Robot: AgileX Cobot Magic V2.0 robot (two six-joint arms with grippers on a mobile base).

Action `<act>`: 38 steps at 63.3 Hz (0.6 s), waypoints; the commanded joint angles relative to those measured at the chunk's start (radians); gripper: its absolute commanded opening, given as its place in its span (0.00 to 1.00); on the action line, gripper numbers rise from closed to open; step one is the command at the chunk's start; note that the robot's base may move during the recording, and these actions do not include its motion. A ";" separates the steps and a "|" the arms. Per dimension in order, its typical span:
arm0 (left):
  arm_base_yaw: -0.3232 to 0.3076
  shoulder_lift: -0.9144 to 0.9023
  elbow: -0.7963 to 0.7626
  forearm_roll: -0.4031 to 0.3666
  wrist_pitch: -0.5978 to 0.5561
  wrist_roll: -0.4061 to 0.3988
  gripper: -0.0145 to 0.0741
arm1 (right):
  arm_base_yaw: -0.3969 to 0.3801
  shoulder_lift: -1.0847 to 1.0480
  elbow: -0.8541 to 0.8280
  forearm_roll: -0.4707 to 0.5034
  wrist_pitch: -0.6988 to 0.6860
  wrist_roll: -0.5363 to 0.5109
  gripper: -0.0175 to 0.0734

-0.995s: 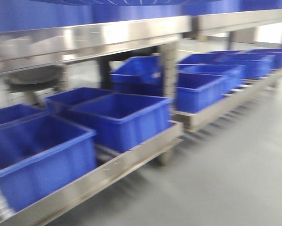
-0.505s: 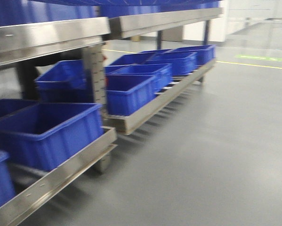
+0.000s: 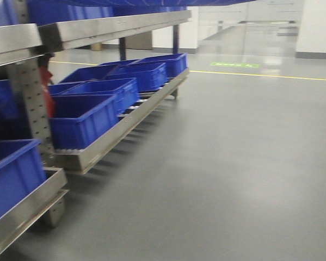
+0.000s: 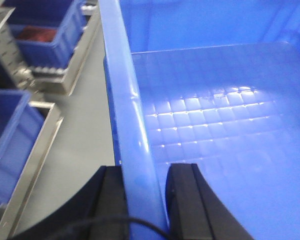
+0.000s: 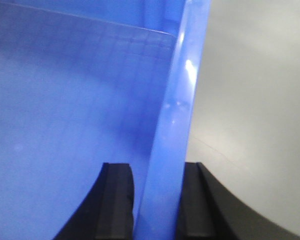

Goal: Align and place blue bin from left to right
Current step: 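Hold the bin in both grippers while the base drives away from the rack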

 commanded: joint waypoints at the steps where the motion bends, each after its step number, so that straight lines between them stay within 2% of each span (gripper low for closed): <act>1: -0.004 -0.019 -0.010 0.020 -0.090 0.020 0.15 | 0.000 -0.025 -0.013 -0.025 -0.083 -0.043 0.12; 38: -0.004 -0.019 -0.010 0.020 -0.090 0.020 0.15 | 0.000 -0.025 -0.013 -0.025 -0.083 -0.043 0.12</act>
